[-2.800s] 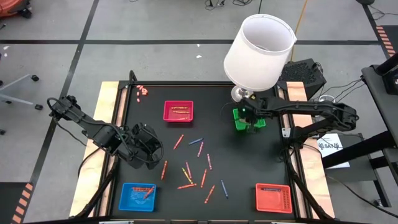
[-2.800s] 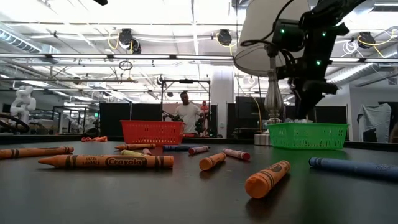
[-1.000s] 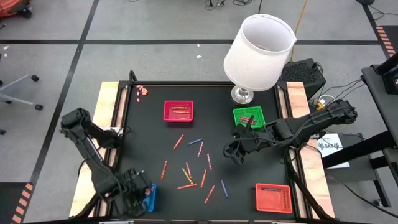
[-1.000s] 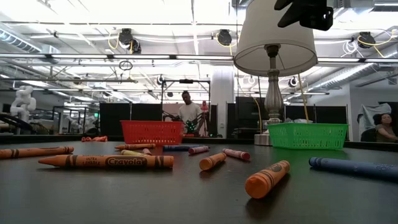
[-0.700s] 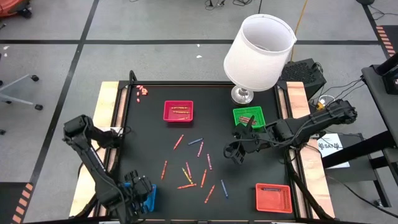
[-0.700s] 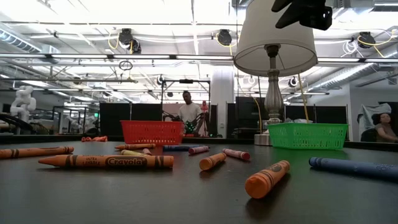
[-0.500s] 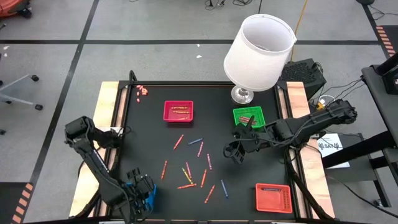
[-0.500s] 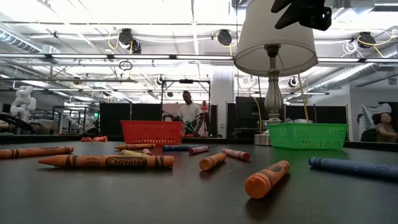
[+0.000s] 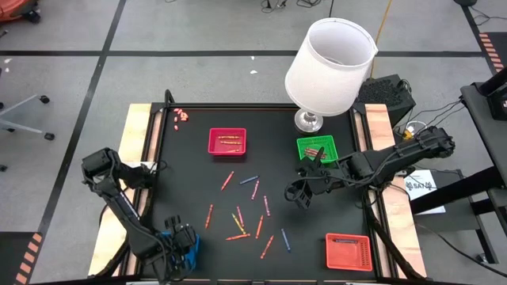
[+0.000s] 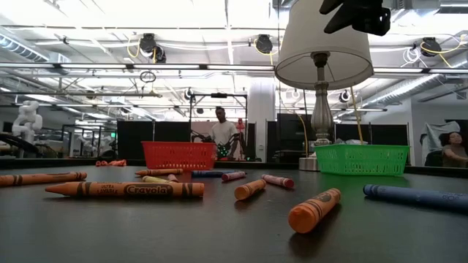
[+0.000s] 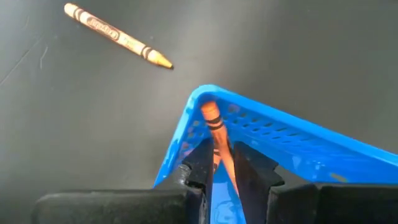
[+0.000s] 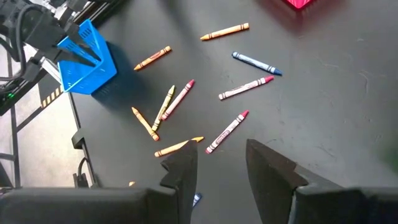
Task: Sort crayons
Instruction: Adjust the orange crayon in the blue basket
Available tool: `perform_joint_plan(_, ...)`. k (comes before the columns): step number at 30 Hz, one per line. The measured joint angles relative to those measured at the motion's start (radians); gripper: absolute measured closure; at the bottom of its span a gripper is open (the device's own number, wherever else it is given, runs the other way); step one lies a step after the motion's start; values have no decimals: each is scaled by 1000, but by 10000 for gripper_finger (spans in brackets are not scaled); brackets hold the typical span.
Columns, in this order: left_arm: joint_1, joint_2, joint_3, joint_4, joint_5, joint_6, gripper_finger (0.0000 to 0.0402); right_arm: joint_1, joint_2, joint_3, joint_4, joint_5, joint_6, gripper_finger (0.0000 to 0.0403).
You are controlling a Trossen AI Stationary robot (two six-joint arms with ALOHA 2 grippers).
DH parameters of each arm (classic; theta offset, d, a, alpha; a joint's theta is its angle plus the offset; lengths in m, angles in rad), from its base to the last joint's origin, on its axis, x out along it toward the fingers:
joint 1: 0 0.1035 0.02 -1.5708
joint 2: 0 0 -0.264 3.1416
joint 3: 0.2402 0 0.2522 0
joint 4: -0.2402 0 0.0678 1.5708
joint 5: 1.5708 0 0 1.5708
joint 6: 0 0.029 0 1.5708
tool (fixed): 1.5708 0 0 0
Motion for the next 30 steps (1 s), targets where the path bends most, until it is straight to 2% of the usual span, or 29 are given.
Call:
perform_joint_plan(5, -7, 0, -11, 4, 16, 1, 344, 0, 0, 0, 0, -2, 0, 282)
perform_joint_plan(10, -17, -2, -11, 41, 104, 31, 344, 4, 0, 0, 0, -4, 3, 282)
perform_joint_plan(15, -31, -3, -11, 43, 103, 0, 344, 8, 0, 0, 0, -5, 6, 282)
perform_joint_plan(19, -30, 2, -11, 30, 58, -56, 344, 8, 0, 0, 0, -4, 6, 282)
perform_joint_plan(24, -30, 42, -11, 31, 53, -52, 344, 7, 0, 0, 0, -4, 4, 282)
perform_joint_plan(30, -27, 60, -11, 45, 128, -27, 344, 7, 0, 0, -1, -4, 1, 282)
